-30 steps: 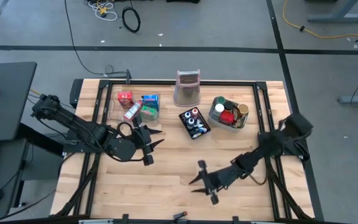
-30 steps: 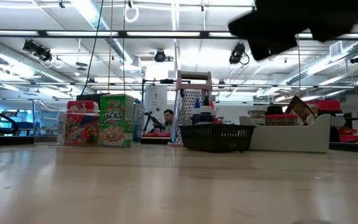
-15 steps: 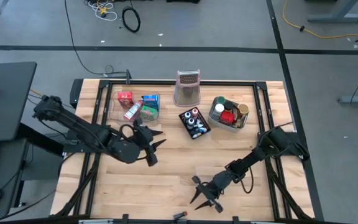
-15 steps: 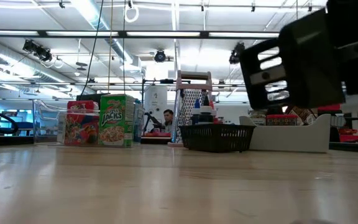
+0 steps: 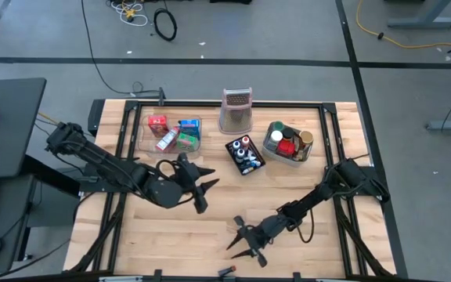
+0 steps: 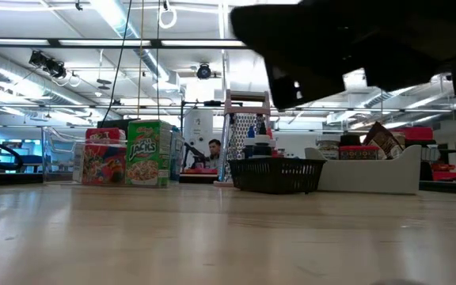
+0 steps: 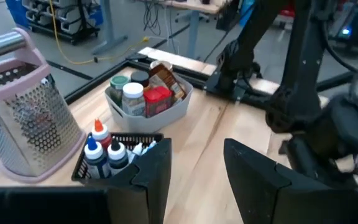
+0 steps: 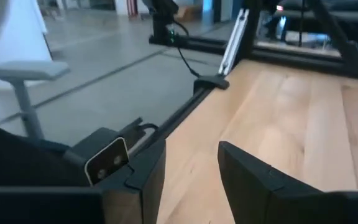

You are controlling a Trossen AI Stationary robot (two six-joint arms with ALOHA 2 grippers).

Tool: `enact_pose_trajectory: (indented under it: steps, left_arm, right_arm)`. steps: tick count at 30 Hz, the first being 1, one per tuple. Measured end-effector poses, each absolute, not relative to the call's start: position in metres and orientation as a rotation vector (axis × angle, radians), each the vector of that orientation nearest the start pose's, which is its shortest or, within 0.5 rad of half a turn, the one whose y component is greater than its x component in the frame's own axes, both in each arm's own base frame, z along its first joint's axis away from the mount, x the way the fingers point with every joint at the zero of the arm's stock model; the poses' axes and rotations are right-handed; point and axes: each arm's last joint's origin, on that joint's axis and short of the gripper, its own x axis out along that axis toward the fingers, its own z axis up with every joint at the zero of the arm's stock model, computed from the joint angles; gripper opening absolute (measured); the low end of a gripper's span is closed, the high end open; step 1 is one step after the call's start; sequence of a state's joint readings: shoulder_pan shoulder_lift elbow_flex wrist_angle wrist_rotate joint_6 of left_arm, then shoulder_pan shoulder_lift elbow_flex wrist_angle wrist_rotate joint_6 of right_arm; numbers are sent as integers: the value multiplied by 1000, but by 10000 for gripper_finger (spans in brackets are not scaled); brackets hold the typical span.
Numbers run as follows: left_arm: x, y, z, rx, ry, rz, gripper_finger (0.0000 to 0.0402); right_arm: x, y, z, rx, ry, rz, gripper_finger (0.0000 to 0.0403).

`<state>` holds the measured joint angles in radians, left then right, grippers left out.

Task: Pick & Place Kitchen Items
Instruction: Put the red food coloring bottle into the black bin

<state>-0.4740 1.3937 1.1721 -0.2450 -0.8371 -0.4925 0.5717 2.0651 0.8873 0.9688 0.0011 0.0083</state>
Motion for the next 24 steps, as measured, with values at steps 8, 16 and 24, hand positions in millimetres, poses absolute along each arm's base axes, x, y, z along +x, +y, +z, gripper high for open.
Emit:
enact_pose_trajectory:
  steps: [8, 16, 24]
  left_arm:
    - [281, -120, 331, -286, 235, 437, 155]
    - [281, -120, 331, -321, 226, 441, 155]
    - [281, -120, 331, -335, 222, 443, 155]
  right_arm:
    - [320, 243, 113, -88, 344, 523, 155]
    - [309, 256, 108, -84, 372, 466, 155]
    - [307, 262, 76, -57, 383, 487, 155]
